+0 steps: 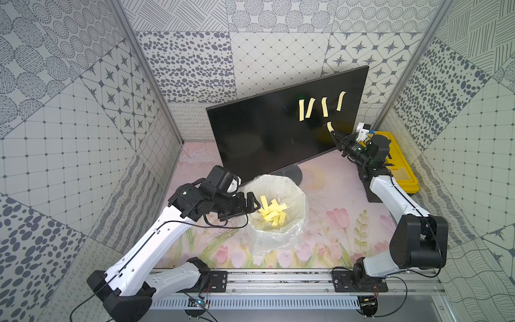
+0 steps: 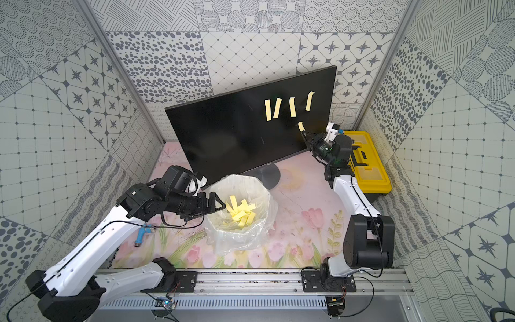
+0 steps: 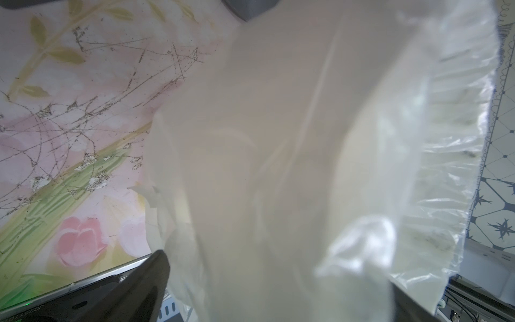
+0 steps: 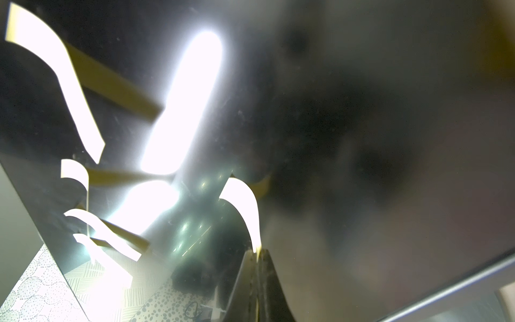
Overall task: Remove the sticky note from the monitor
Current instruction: Tear off the sticky note from the monitor, then place the sticky note in the trash bin.
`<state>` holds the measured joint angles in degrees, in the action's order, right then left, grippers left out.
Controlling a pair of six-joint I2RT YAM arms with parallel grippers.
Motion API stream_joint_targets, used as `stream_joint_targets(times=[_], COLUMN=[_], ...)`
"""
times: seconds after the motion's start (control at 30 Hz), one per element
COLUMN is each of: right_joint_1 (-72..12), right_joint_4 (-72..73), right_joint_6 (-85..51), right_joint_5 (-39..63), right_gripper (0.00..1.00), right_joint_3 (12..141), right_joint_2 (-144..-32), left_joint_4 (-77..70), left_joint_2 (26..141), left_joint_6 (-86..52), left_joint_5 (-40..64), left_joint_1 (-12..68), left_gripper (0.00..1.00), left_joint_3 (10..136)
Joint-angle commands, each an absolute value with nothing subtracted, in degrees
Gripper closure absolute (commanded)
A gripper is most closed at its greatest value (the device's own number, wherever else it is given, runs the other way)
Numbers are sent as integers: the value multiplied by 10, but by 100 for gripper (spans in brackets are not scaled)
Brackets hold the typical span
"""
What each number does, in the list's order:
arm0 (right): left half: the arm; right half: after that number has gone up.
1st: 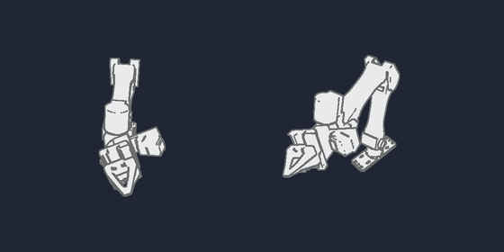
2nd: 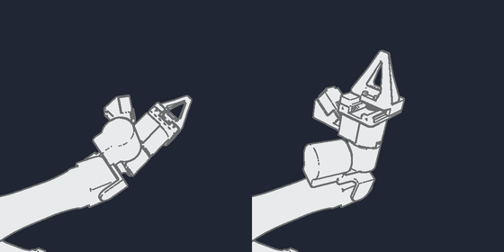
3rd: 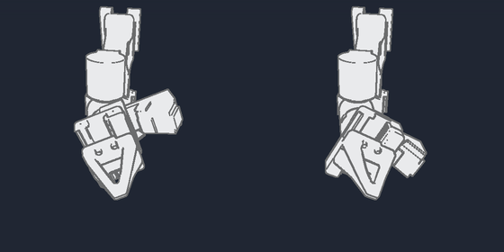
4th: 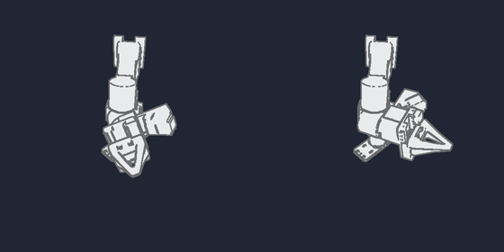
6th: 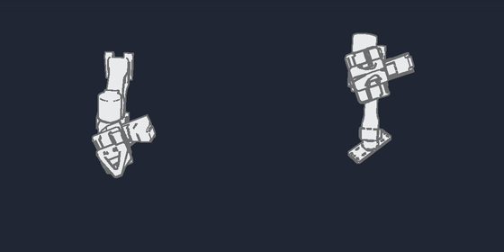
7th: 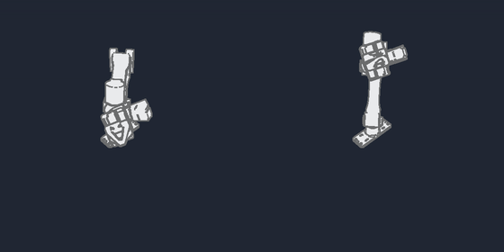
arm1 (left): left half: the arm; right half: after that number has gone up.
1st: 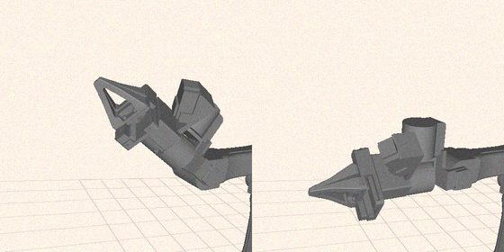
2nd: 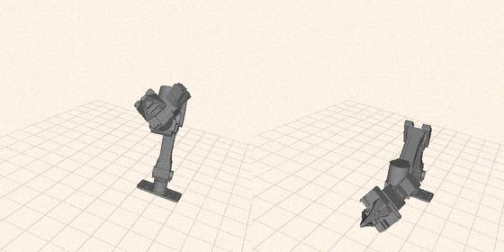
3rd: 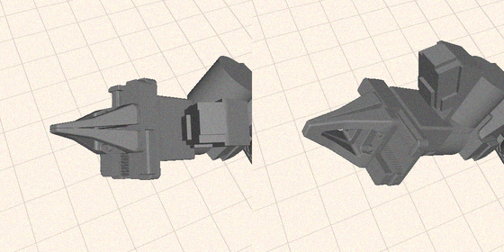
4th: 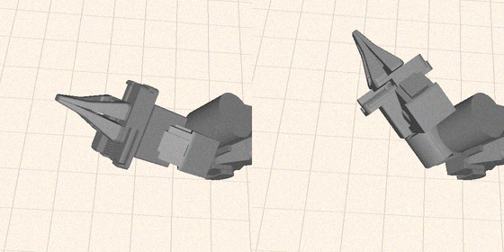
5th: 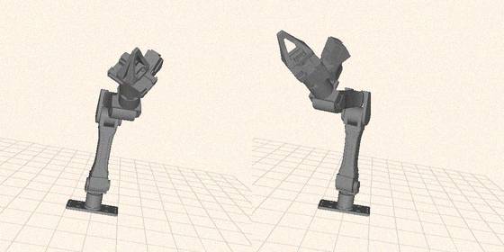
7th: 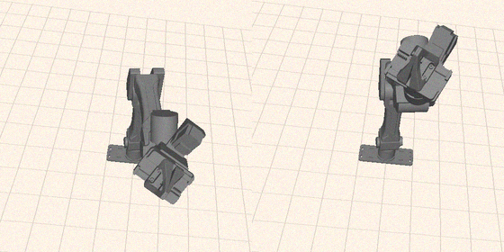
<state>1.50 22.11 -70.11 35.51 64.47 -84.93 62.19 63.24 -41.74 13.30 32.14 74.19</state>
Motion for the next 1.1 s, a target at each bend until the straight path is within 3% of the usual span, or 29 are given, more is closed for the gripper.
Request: stream_joint_targets(times=[0.0, 0.33, 0.53, 0.87, 0.97, 1.07], right_joint_1=[17, -25, -158, -363, -406, -433], right_joint_4=[217, 75, -106, -245, -282, -308], right_joint_6=[-689, -624, -502, -396, -362, -343], right_joint_5=[371, 400, 392, 338, 317, 295], right_gripper=[100, 100, 100, 100, 95, 84], right_joint_3=[624, 614, 670, 713, 732, 746], right_joint_2=[-801, -679, -650, -675, -692, -702], left_joint_4=[619, 614, 611, 607, 607, 607], left_joint_2=[633, 630, 621, 623, 623, 624], left_joint_6=[-412, -413, -415, -415, -415, -415], left_joint_5=[130, 134, 132, 134, 134, 134], left_joint_1=[327, 328, 328, 328, 328, 328], left_gripper=[1, 1, 1, 1, 1, 1], left_joint_3=[748, 742, 732, 736, 737, 737])
